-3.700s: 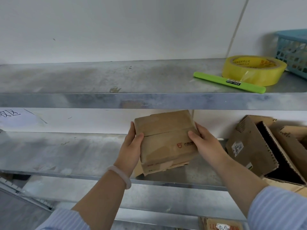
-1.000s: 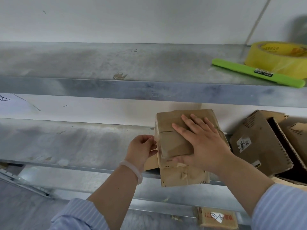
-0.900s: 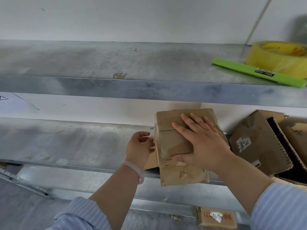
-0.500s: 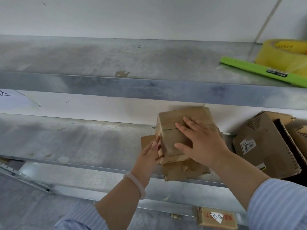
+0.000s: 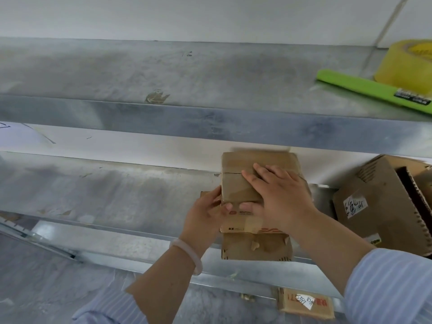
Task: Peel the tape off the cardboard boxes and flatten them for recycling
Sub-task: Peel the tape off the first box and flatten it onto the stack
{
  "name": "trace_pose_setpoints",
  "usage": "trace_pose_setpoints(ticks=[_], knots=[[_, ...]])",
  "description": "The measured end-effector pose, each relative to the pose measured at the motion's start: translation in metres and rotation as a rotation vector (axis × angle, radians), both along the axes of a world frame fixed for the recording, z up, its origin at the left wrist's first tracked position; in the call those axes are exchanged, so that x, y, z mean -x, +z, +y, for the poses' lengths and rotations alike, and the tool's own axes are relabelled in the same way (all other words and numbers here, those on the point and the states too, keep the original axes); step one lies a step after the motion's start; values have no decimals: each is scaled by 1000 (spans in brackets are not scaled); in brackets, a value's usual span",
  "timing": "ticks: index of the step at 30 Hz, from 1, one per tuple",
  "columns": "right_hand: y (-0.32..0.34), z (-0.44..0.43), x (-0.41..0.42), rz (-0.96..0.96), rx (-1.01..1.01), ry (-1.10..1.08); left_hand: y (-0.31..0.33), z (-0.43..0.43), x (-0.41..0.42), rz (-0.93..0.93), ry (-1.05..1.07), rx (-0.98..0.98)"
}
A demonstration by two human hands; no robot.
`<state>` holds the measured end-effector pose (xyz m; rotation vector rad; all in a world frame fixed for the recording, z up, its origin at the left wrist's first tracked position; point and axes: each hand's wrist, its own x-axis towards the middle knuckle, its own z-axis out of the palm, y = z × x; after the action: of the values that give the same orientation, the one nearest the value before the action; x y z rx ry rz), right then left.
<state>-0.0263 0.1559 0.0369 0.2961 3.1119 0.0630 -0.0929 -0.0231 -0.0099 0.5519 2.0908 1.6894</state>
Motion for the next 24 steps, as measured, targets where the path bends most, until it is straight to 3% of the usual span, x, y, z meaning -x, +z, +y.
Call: trace_pose_setpoints(ticks=[4, 8, 13, 17, 24], knots=[[-1, -10, -6, 25, 0, -42, -4, 0, -4, 252, 217, 111], [-3, -18, -9, 38, 9, -67, -2, -7, -6, 262, 274, 77], [-7, -17, -10, 56, -9, -58, -2, -10, -10, 409, 311, 128], [-9, -15, -9, 63, -22, -50, -1, -6, -14, 422, 363, 160], [-11, -16, -9, 75, -38, -46, 6, 12, -33, 267, 510, 212]])
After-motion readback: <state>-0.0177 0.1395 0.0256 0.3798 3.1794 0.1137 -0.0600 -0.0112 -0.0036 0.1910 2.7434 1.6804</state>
